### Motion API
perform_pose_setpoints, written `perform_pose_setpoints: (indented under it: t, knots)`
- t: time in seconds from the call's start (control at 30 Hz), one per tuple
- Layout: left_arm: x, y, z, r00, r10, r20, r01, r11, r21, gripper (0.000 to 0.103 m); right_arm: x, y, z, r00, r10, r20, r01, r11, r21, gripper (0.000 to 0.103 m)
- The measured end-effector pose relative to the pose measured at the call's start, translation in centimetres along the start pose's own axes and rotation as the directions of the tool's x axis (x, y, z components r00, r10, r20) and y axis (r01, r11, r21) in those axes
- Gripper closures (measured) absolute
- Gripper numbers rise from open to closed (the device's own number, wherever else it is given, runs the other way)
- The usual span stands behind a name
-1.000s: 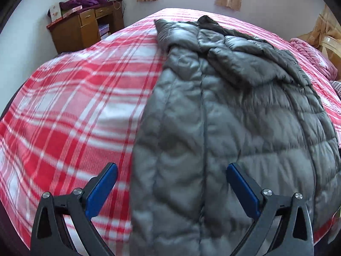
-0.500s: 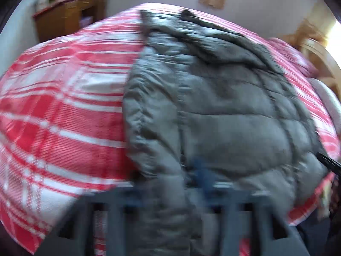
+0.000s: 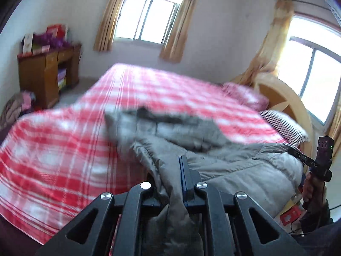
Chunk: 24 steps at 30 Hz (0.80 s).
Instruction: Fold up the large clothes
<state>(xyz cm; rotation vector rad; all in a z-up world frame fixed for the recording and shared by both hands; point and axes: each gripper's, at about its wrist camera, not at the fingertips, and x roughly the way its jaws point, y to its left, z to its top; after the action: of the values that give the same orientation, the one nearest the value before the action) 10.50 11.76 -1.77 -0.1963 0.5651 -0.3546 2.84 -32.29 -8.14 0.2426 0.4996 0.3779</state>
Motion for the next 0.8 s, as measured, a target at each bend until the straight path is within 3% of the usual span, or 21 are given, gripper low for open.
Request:
perform_pose_setpoints:
  t: [0.1,0.17,0.33,0.4,0.53,0.67,0.8]
  knots:
    - [0.6,0.1,1.8,1.0,0.0,0.009,0.0,1.0,0.02,0.093,-2.9,1.7,2.5,0.994,0.035,0.108,-0.031,0.999,-0.036,0.092]
    - [3.4,1.5,2.9,1.0,0.004,-0.009,-0.004,1.0,0.031,0.093,-2.2,1.9,3.7,0.991,0.038,0.13,-0.032,0.998,-0.047,0.092]
    - [14.9,7.1,5.7,0.995,0.046,-0.086,-0.048,0.999,-0.017,0.092,6.7,-1.6,7.5,0.996,0.017,0.092,-0.021,0.999,0.042,0.092]
    - [18.2,8.4,6.3,0.992,0.08,-0.098,-0.082,0.997,-0.015,0.087,10.8,-3.1,8.7,0.998,0.018,0.055,-0.023,0.994,0.103,0.092]
    - [21.3,10.2,7.6,0.991,0.118,-0.062,-0.121,0.991,-0.051,0.075,17.1,-5.2,10.2,0.999,-0.04,-0.001,0.04,0.99,0.133,0.092]
    - [25.8,12.0,8.2,0.975,0.197,-0.101,-0.205,0.975,-0.083,0.069,21.5,-7.8,11.0,0.997,-0.061,-0.038,0.066,0.983,0.172,0.091]
    - [28.7,14.6,8.3,0.977,0.168,-0.133,-0.191,0.963,-0.19,0.068,25.7,-9.9,10.9,0.993,-0.089,-0.073,0.102,0.974,0.2,0.09]
